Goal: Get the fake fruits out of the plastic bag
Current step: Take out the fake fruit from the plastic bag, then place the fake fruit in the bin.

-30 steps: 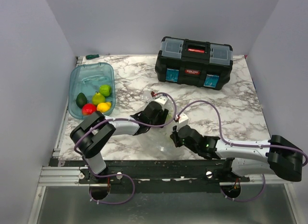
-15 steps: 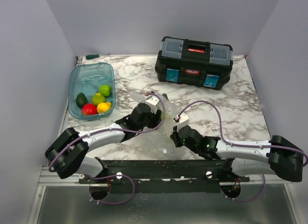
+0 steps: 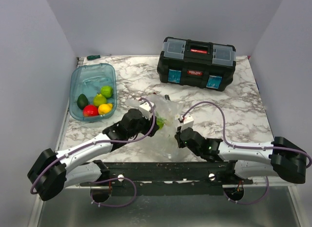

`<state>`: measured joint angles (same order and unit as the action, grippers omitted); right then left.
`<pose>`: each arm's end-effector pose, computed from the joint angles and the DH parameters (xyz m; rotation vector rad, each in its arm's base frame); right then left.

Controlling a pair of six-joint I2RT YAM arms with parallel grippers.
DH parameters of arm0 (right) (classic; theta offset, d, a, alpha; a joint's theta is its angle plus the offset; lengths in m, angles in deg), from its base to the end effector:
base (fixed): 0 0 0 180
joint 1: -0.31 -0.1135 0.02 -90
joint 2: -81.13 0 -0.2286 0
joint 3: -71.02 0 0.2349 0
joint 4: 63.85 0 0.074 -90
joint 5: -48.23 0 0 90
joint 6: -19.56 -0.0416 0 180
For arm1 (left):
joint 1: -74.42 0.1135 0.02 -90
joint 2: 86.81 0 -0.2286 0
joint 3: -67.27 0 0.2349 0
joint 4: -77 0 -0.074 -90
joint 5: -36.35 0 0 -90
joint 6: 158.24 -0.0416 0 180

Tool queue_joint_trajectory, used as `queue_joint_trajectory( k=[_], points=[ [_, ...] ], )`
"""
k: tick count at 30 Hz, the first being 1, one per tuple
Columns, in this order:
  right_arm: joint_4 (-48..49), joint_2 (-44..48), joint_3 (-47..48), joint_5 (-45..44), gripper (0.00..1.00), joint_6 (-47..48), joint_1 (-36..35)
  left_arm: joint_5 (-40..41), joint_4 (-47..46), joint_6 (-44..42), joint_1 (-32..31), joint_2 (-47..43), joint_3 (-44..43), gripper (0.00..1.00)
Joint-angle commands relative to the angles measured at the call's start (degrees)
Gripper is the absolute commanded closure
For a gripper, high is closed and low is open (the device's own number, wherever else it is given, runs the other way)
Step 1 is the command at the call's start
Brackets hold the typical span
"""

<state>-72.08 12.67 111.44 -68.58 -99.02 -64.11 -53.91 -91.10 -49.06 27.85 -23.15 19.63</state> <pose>0.1175 0.2021 0.1500 -0.4132 2.1187 0.4359 0.1693 -0.1791 0.1994 0.5085 2.0744 -0.7018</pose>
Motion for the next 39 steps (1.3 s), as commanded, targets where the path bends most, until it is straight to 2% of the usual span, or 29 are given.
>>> queue_joint_trajectory(
  k=[1,4,9,13,20,26,30,33,36,39],
  points=[
    [-3.9,1.7,0.7,-11.1,0.99,-6.3,0.0,-3.3,5.6,2.4,0.2,-5.7,3.1,0.71],
    [-7.6,1.8,2.5,-15.9,0.99,-10.0,0.1,-4.9,7.7,4.1,0.2,-8.4,4.4,0.73],
    [-10.5,0.4,6.2,-18.3,0.99,-10.9,0.1,-8.1,8.1,7.4,0.2,-12.9,6.8,0.75],
    [-16.4,-2.5,9.9,-23.1,0.99,-12.6,0.1,-9.6,10.9,8.6,0.2,-18.7,5.4,0.75],
    [-33.9,-4.2,13.8,-28.9,0.99,-27.5,0.7,-6.9,23.1,4.0,0.3,-27.7,-5.9,0.74],
    [-55.8,-4.4,17.0,-29.4,0.99,-49.7,1.9,3.5,31.8,-0.5,0.4,-32.5,-13.2,0.75],
    [-67.0,-4.7,17.6,-27.4,0.93,-60.8,3.1,9.0,34.4,-2.4,0.5,-35.8,-15.1,0.75],
    [-73.4,-1.8,16.9,-27.6,0.91,-67.3,3.2,12.1,35.4,-3.1,0.4,-37.8,-15.8,0.76],
    [-71.1,3.8,14.6,-27.1,0.86,-65.7,3.2,14.0,35.7,-3.6,0.5,-38.8,-15.8,0.76],
    [-67.9,7.3,13.0,-26.7,0.72,-62.7,3.2,15.7,36.2,-3.4,0.6,-38.9,-15.6,0.76]
  ],
)
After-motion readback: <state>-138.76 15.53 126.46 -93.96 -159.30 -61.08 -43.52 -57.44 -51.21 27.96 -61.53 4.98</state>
